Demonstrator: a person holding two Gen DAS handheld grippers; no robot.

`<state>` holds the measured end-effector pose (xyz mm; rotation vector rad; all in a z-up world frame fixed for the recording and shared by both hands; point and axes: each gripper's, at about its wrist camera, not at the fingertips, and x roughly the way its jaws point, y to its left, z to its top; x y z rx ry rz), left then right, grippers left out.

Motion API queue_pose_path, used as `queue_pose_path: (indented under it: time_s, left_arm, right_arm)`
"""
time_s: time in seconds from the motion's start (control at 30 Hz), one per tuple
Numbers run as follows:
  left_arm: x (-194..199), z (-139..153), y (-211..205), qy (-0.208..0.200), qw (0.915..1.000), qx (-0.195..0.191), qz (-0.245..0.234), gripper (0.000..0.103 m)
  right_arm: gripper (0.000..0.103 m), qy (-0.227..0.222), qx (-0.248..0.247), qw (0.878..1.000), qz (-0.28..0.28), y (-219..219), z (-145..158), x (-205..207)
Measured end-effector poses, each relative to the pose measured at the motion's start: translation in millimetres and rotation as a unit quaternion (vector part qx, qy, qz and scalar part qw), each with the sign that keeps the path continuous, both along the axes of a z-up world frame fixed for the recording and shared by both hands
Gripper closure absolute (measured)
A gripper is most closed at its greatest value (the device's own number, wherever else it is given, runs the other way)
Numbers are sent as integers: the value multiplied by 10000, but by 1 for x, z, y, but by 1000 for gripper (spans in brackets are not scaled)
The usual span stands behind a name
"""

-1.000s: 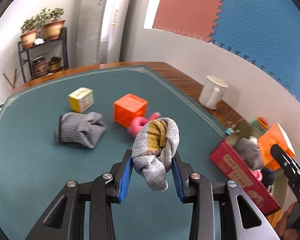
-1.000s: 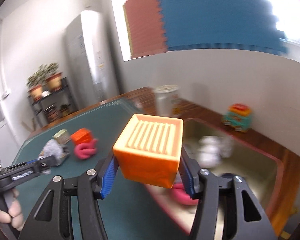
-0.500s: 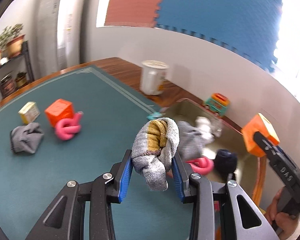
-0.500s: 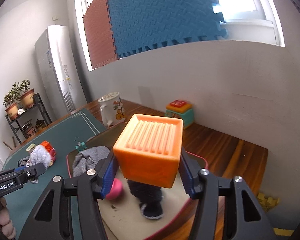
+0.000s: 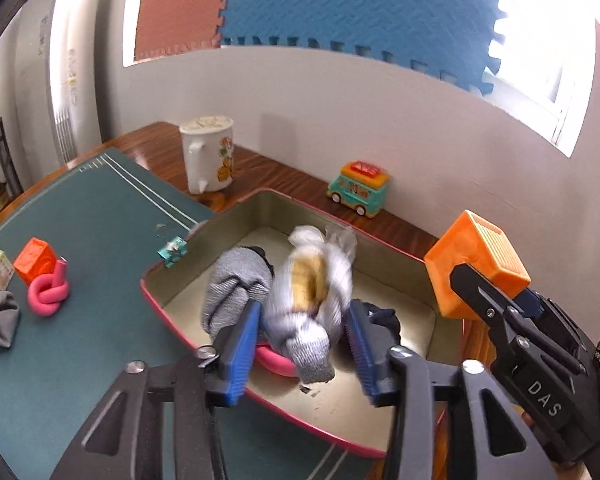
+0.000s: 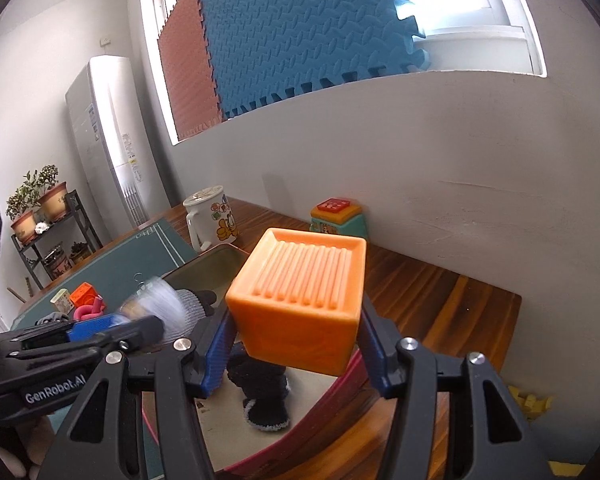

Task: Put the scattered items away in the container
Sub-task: 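Carry the orange cube and grey glove into the red tin and release both, then withdraw both tools from the tin back over the table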

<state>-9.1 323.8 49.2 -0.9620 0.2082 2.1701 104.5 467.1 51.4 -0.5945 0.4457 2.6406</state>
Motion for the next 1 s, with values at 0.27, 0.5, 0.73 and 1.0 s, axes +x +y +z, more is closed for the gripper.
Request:
queue_pose_path:
  time_s: [0.27, 0.5, 0.73, 1.0]
  left_arm:
    - [-15, 2, -19, -91, 9990, 177, 393, 19]
    - [-36, -4, -37, -216, 9959, 148, 862, 19]
    - [-42, -2, -59, -235, 9937, 252, 1062, 19]
    - [-45, 1, -82, -201, 9919, 354, 1204, 19]
  right_arm:
    - [43, -12, -33, 9999, 101, -2, -2, -8]
    - [42, -57, 21, 9996, 263, -10, 0, -18]
    - [39, -30, 133, 9992, 385, -21, 6, -29]
    - [39, -1, 234, 9984, 516, -41, 12, -35]
